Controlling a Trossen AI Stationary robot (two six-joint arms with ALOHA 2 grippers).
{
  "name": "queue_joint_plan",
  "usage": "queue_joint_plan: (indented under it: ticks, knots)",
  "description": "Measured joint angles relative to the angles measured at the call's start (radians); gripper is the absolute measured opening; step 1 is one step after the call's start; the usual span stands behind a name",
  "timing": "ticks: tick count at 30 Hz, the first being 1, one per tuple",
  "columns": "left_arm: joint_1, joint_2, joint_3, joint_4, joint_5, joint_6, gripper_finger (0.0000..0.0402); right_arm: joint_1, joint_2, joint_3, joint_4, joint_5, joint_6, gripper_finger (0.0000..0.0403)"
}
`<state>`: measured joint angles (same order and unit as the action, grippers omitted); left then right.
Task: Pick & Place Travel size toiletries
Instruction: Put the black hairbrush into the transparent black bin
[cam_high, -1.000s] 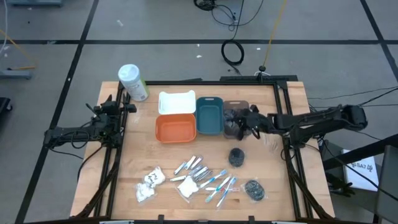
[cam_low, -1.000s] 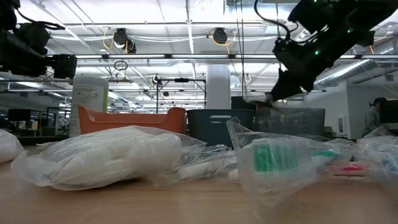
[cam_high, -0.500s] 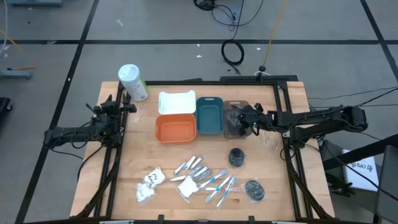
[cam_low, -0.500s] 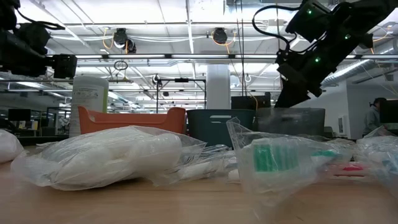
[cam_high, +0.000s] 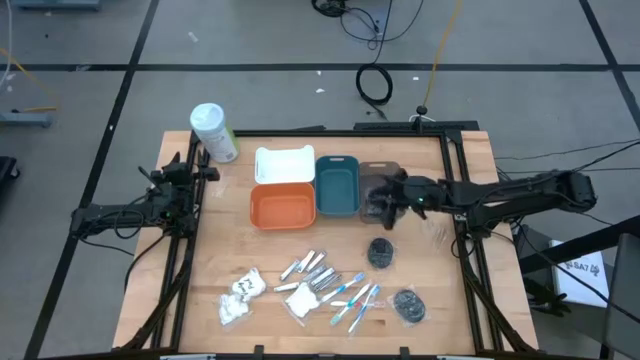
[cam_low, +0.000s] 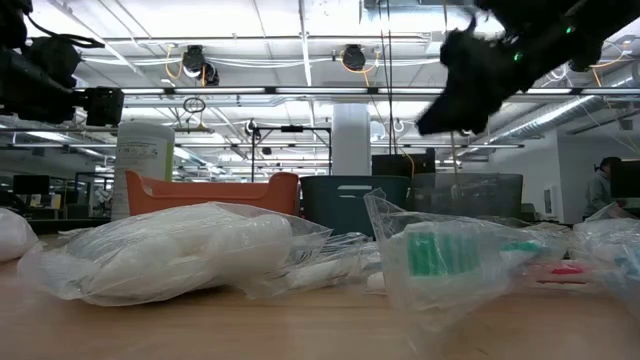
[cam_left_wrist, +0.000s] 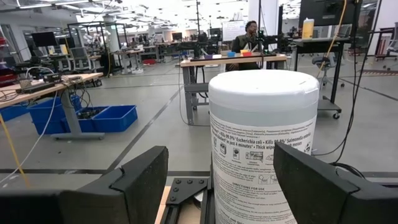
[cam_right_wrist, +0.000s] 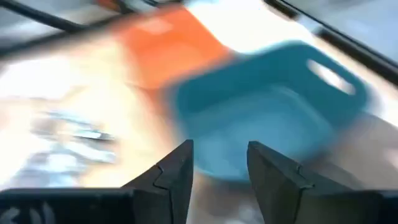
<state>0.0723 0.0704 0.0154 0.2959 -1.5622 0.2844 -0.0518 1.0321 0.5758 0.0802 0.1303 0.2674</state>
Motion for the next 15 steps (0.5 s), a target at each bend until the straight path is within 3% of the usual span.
queue_joint_plan:
  ticks: [3,6,10,15]
  knots:
    - [0.000,0.000,0.000,0.000,0.000,0.000,0.0285,0.107,-0.021,0.000,0.128,-0.098,-0.022,0.0133]
    - [0.000,0.000,0.000,0.000,0.000,0.000,0.0285,0.266,-0.021,0.000,0.272,-0.073,-0.110,0.0125]
    - [0.000,0.000,0.000,0.001,0.000,0.000,0.0285,0.474,0.014,0.040,0.328,0.135,-0.234,0.0122]
    - [0.000,0.000,0.000,0.000,0.000,0.000,0.0285,0.652,0.134,0.226,0.117,0.417,-0.310,0.0137]
